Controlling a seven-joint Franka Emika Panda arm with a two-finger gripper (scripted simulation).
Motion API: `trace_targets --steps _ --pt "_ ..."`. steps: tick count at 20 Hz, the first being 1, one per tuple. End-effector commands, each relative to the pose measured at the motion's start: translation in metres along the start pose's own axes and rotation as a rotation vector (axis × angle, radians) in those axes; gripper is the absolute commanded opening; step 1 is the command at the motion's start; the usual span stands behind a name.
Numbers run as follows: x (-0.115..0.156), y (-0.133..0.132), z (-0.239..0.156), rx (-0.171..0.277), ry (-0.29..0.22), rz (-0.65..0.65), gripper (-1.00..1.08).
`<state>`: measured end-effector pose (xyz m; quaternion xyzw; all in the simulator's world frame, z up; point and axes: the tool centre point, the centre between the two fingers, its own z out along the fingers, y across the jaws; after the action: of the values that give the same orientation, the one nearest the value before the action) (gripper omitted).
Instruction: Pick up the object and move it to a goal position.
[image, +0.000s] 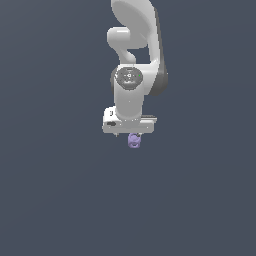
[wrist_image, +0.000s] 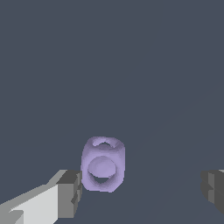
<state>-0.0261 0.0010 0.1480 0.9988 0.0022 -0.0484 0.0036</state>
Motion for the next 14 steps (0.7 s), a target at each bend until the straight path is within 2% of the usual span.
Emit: trace_targets --steps 1,14 --pt "0.000 0.000 0.000 0.000 0.000 0.000 1.00" --pt "-0.004 -0.013 0.005 0.025 -0.016 -0.028 1.00"
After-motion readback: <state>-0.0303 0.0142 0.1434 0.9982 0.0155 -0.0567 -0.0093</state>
